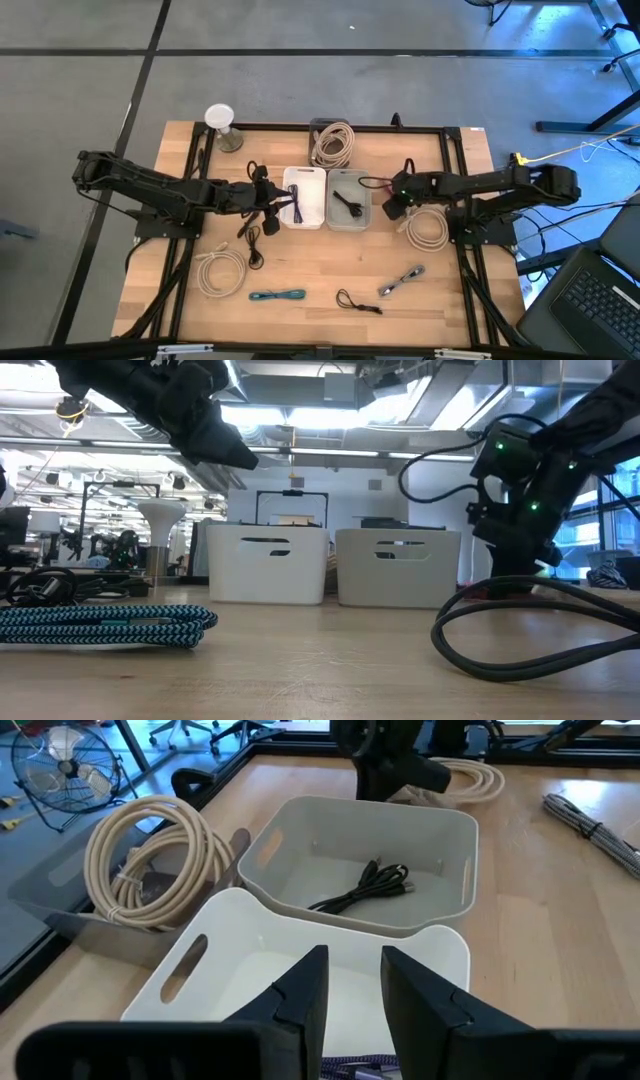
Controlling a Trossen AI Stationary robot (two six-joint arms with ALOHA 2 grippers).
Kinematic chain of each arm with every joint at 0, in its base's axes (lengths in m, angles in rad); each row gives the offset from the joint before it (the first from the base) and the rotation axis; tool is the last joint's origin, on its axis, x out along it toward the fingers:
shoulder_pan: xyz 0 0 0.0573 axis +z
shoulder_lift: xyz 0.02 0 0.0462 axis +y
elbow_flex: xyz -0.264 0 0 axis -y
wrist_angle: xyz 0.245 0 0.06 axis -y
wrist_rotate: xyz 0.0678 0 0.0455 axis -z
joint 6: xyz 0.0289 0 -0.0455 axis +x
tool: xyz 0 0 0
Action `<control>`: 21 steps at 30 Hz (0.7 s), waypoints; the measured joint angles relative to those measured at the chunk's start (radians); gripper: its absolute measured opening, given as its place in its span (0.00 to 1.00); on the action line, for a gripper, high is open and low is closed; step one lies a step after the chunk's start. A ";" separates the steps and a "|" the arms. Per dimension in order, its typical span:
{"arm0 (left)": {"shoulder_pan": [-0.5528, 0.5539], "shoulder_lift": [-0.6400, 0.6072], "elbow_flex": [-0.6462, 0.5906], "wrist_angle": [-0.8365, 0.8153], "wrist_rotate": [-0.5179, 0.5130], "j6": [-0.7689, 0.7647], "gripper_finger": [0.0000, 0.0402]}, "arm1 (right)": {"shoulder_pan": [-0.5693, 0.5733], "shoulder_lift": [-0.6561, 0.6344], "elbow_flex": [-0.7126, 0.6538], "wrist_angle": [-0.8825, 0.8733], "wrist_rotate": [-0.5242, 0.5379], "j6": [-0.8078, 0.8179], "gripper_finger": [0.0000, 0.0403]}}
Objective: Pick & Place USB Port
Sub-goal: Put the pink patterned charger cable into the white bin
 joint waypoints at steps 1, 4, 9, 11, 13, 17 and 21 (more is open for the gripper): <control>0.000 0.000 0.000 -0.001 0.000 0.000 0.21 | 0.001 -0.008 0.000 0.004 0.016 -0.012 0.05; 0.000 0.000 0.000 -0.008 0.000 0.000 0.21 | 0.000 -0.035 0.001 0.034 0.065 -0.025 0.04; 0.000 0.000 0.000 -0.021 -0.001 -0.001 0.22 | 0.005 -0.094 0.040 0.064 0.108 -0.091 0.02; 0.000 0.000 0.000 -0.021 -0.001 -0.001 0.21 | 0.009 -0.121 0.067 0.063 0.108 -0.115 0.01; 0.000 0.000 0.000 -0.022 0.000 -0.002 0.21 | 0.025 -0.148 0.097 0.063 0.111 -0.131 0.01; 0.000 0.000 0.000 -0.019 0.000 -0.003 0.21 | 0.088 -0.188 0.171 0.085 0.069 -0.197 0.01; 0.000 0.000 0.000 0.027 -0.002 0.004 0.21 | 0.173 -0.196 0.242 0.196 -0.021 -0.263 0.01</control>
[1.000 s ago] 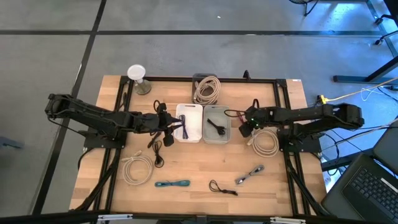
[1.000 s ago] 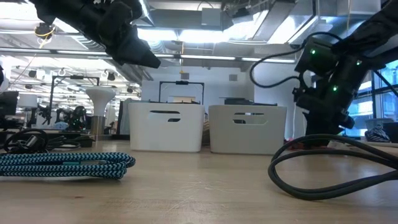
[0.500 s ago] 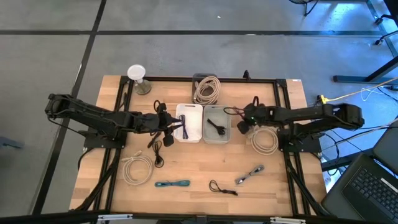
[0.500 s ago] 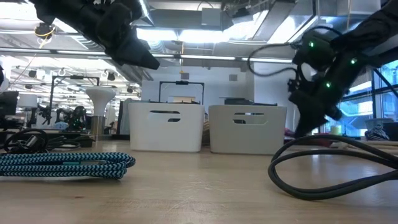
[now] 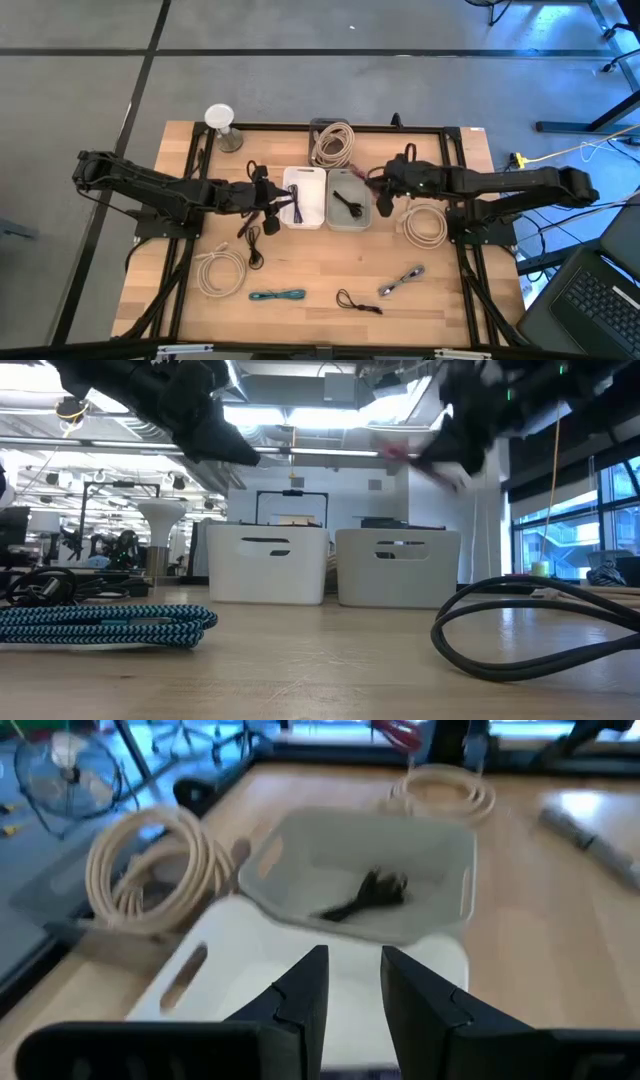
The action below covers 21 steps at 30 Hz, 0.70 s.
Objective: Pick & Place USB Port
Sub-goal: Put the pink patterned charger cable into the white bin
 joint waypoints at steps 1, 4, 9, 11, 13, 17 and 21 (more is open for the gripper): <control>0.000 0.000 0.000 0.026 0.000 0.010 0.21 | 0.020 0.001 0.013 0.039 -0.020 -0.019 0.01; 0.000 0.000 0.000 0.128 0.003 0.067 0.21 | 0.079 0.016 0.042 0.152 -0.069 -0.065 0.01; 0.000 0.000 0.000 0.297 0.099 0.193 0.21 | 0.154 0.070 0.074 0.327 -0.088 -0.105 0.01; 0.000 0.008 0.000 0.356 0.158 0.231 0.22 | 0.173 0.107 0.096 0.365 -0.088 -0.125 0.01; 0.000 0.020 0.000 0.398 0.211 0.253 0.21 | 0.185 0.152 0.132 0.374 -0.088 -0.142 0.01; 0.000 0.061 0.000 0.461 0.282 0.273 0.21 | 0.195 0.259 0.219 0.365 -0.103 -0.181 0.01; 0.000 0.097 0.000 0.521 0.293 0.274 0.22 | 0.195 0.360 0.316 0.357 -0.166 -0.215 0.01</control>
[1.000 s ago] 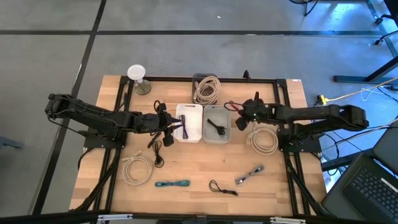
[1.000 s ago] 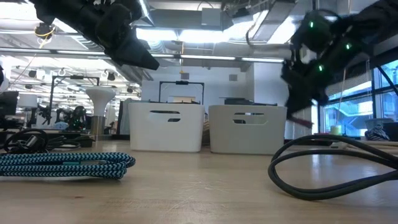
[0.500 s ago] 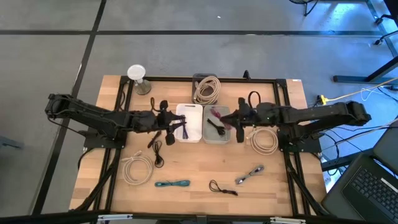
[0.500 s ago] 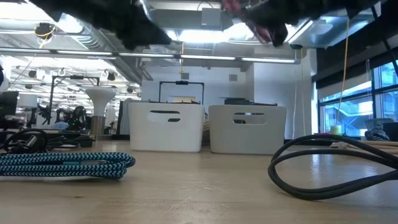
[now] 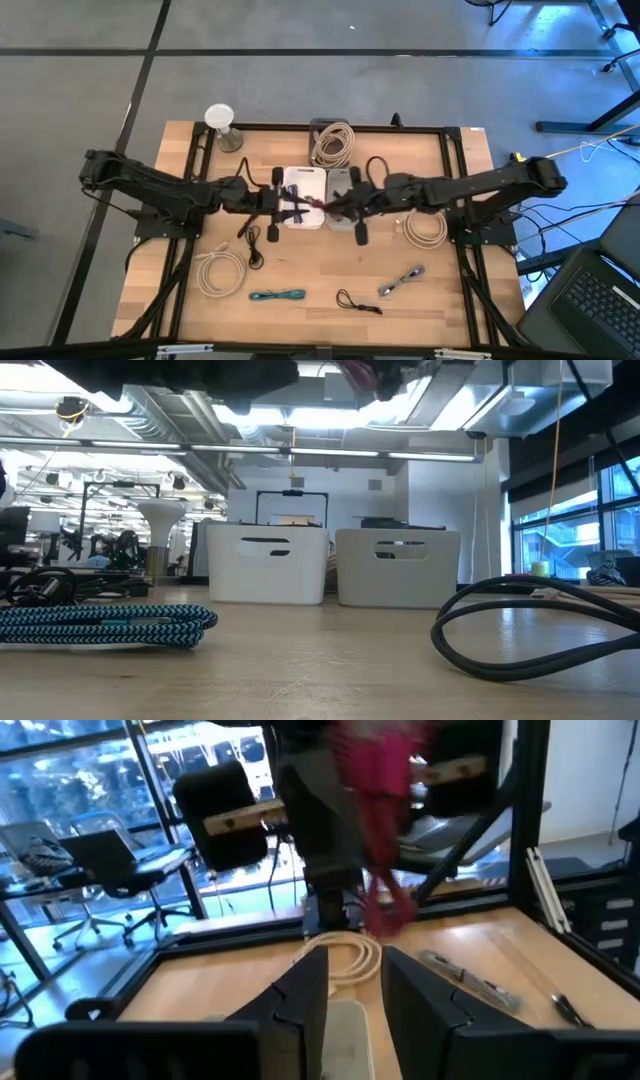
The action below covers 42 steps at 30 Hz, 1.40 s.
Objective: Pick & Place USB Port
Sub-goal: Put the pink patterned charger cable into the white bin
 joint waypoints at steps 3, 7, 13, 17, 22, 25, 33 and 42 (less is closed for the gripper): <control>0.000 0.008 0.000 0.018 0.001 0.001 0.24 | 0.001 0.060 0.062 -0.062 -0.016 -0.023 0.01; 0.000 0.003 0.000 0.023 0.007 0.003 0.29 | 0.000 0.102 0.107 -0.116 -0.017 -0.027 0.01; 0.000 0.002 0.000 0.029 0.085 0.002 0.35 | 0.002 0.121 0.121 -0.114 -0.027 -0.045 0.01; 0.001 0.002 0.000 0.029 0.117 -0.009 0.35 | 0.000 0.120 0.121 -0.113 -0.031 -0.046 0.01; -0.003 0.001 0.000 -0.002 0.162 -0.022 0.34 | -0.003 0.119 0.121 -0.117 -0.020 -0.063 0.01; 0.000 0.001 0.000 -0.004 0.207 -0.027 0.34 | -0.003 0.118 0.121 -0.116 -0.017 -0.067 0.00; -0.002 0.001 -0.001 0.080 0.188 -0.001 0.35 | -0.002 0.121 0.121 -0.085 -0.023 -0.064 0.00; -0.002 0.002 -0.001 0.113 0.143 0.018 0.34 | -0.003 0.122 0.120 -0.078 -0.023 -0.064 0.00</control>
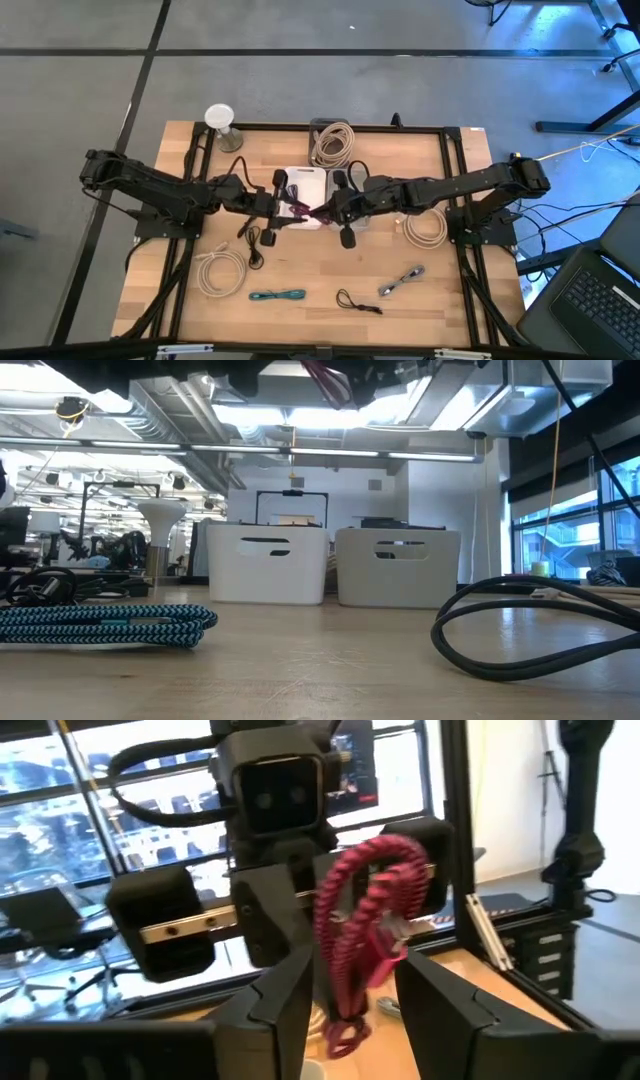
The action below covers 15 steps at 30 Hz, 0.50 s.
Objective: Pick & Place USB Port
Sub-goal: Put the pink patterned charger cable into the white bin
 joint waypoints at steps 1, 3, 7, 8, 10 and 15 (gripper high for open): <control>0.000 0.000 0.000 -0.001 -0.012 0.001 0.32 | 0.000 0.000 0.000 0.000 0.000 0.000 0.00; 0.000 0.000 0.000 -0.002 -0.025 0.018 0.28 | 0.000 0.000 0.000 0.000 0.000 0.000 0.00; 0.000 0.000 0.000 -0.003 -0.023 0.053 0.09 | 0.000 0.000 0.000 0.000 0.000 0.000 0.00; 0.000 0.000 0.000 -0.003 -0.014 0.057 0.06 | 0.000 0.000 0.000 0.001 0.000 0.000 0.00; 0.000 0.000 0.000 -0.004 -0.010 0.060 0.04 | 0.000 0.000 0.000 0.001 0.000 0.000 0.01; 0.001 0.000 0.001 -0.025 -0.021 0.060 0.03 | 0.001 -0.016 -0.001 -0.037 0.046 -0.002 0.13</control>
